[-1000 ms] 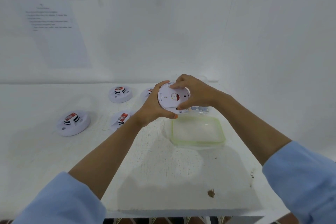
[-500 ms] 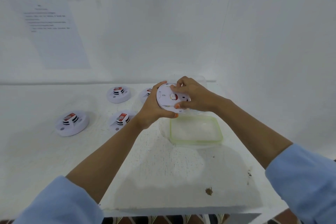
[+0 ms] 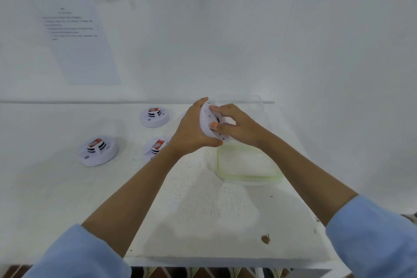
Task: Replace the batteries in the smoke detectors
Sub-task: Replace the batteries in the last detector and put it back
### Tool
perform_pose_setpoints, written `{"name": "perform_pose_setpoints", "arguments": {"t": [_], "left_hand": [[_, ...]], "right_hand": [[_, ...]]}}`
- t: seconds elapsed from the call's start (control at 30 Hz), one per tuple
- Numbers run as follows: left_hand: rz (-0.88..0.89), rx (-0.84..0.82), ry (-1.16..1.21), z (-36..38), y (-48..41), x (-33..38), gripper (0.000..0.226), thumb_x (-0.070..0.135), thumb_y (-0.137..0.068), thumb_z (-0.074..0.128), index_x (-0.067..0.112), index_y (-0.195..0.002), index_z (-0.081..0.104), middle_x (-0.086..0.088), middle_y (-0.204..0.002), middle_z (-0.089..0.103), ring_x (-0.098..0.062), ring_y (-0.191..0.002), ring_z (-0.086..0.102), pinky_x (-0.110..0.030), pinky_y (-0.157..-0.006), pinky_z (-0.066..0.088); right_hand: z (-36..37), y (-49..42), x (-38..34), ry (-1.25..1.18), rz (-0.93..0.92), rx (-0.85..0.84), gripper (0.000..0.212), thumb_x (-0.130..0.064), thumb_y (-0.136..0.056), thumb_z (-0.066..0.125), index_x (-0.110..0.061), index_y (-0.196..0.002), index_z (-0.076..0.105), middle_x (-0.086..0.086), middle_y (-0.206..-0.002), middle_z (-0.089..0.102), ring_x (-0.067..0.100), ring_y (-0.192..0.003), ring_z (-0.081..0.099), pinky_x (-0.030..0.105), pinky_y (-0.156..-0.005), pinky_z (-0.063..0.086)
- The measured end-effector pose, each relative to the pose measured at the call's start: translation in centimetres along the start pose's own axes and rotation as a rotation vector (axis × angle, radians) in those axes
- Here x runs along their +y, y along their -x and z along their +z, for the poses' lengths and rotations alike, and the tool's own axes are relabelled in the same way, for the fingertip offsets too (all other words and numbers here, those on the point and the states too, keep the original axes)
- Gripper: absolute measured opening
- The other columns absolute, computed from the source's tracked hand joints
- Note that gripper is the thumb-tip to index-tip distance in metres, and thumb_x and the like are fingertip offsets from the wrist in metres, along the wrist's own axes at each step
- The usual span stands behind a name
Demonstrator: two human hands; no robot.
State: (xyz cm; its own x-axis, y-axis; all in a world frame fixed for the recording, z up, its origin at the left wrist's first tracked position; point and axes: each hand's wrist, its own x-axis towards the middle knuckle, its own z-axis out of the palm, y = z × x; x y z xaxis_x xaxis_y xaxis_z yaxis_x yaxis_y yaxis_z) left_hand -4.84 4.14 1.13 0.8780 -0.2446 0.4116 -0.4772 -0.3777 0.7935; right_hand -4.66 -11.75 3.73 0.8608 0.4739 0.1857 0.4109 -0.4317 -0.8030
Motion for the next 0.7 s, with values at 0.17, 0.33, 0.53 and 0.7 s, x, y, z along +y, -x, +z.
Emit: {"name": "perform_pose_setpoints", "arguments": {"t": [0.17, 0.33, 0.53, 0.7], "left_hand": [[0.007, 0.004, -0.280, -1.3, -0.3, -1.5, 0.114, 0.038, -0.051, 0.083, 0.031, -0.144, 0.016, -0.002, -0.127, 0.048, -0.021, -0.113, 0.050, -0.041, -0.090, 0.050], [0.093, 0.072, -0.518, -3.6, -0.3, -2.9, 0.109, 0.029, -0.061, 0.082, 0.023, -0.147, 0.015, -0.009, -0.113, 0.051, -0.024, -0.100, 0.048, -0.029, -0.085, 0.040], [-0.052, -0.002, -0.116, -9.2, -0.5, -6.9, 0.104, 0.037, -0.057, 0.082, 0.040, -0.140, 0.019, 0.010, -0.131, 0.037, -0.012, -0.124, 0.039, -0.030, -0.103, 0.038], [-0.316, -0.133, 0.332, -17.3, 0.5, -10.7, 0.074, 0.008, -0.081, 0.069, 0.033, -0.138, 0.029, 0.009, -0.120, 0.051, -0.007, -0.103, 0.058, -0.019, -0.078, 0.054]], "right_hand": [[2.3, -1.3, 0.2, -0.321, 0.075, 0.095, 0.063, -0.015, -0.080, 0.070, -0.022, -0.133, 0.036, 0.005, -0.125, 0.052, 0.022, -0.115, 0.056, 0.033, -0.093, 0.050], [5.2, -4.1, -0.1, -0.590, 0.129, 0.192, 0.052, -0.006, -0.081, 0.058, -0.030, -0.123, 0.039, 0.011, -0.103, 0.061, 0.022, -0.084, 0.063, 0.031, -0.068, 0.055], [9.8, -10.0, 0.6, -1.089, 0.260, 0.319, 0.057, 0.001, -0.069, 0.044, -0.010, -0.125, 0.048, 0.014, -0.109, 0.060, 0.029, -0.089, 0.061, 0.032, -0.059, 0.053], [14.8, -15.4, -0.7, -1.280, 0.189, 0.270, 0.048, 0.004, -0.074, 0.039, -0.011, -0.119, 0.046, 0.020, -0.123, 0.052, 0.036, -0.104, 0.054, 0.038, -0.069, 0.055]]}}
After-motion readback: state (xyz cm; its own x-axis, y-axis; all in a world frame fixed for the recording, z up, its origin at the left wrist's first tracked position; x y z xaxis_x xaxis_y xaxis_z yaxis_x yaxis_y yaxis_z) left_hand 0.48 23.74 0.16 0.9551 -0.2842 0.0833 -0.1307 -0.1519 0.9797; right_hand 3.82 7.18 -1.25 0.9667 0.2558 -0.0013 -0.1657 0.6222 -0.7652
